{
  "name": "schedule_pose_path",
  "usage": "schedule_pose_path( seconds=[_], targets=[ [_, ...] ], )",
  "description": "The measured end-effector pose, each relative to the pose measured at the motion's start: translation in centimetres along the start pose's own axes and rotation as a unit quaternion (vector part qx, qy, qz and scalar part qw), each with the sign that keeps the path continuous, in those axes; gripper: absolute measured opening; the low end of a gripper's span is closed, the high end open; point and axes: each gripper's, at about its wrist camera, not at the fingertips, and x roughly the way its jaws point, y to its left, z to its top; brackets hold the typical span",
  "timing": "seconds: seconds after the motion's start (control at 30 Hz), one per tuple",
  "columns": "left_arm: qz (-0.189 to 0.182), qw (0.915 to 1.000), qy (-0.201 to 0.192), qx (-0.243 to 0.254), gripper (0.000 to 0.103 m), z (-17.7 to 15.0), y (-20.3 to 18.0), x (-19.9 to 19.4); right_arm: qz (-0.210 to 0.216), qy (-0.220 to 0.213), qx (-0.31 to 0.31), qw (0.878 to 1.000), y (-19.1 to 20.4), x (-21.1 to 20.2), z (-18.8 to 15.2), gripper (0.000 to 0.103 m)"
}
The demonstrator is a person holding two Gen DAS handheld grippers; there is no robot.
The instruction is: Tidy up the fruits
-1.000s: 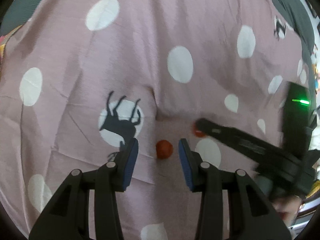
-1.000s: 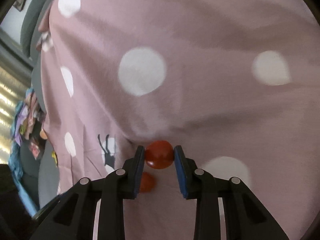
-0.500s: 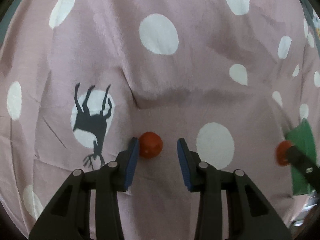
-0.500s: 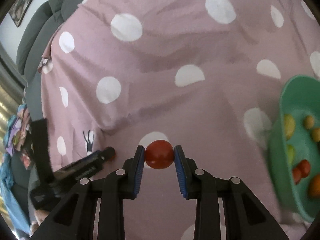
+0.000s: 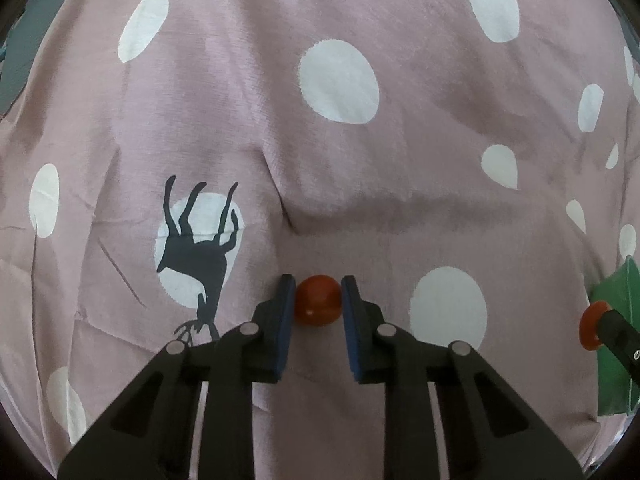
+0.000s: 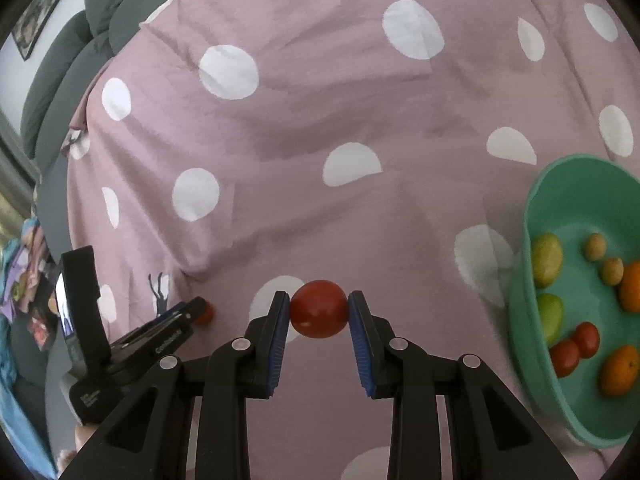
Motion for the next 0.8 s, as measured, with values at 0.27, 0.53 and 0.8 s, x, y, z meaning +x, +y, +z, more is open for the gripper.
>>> schedule_pose_path(
  seconds=[0.27,0.53,0.8],
  targets=[
    [-0.023,0.9997,-0.007,-0.005,0.008,-0.5,0.4,-2.4,-0.005,-0.019,0.009,1.000,-1.3,-1.5,0.2,0.032],
    [-0.011,0.9999,-0.008,0.006,0.026,-0.3,-0.3,-2.4,-0.002,-0.031,0.018,0.999,-1.9,-2.8,0.6,0.032],
    [0.004,0.9999,0.010,0.006,0.034,-0.1,-0.5,-0.3,0.004,-0.028,0.009,1.000,-1.6,-2.8,0.6,0.032]
  ],
)
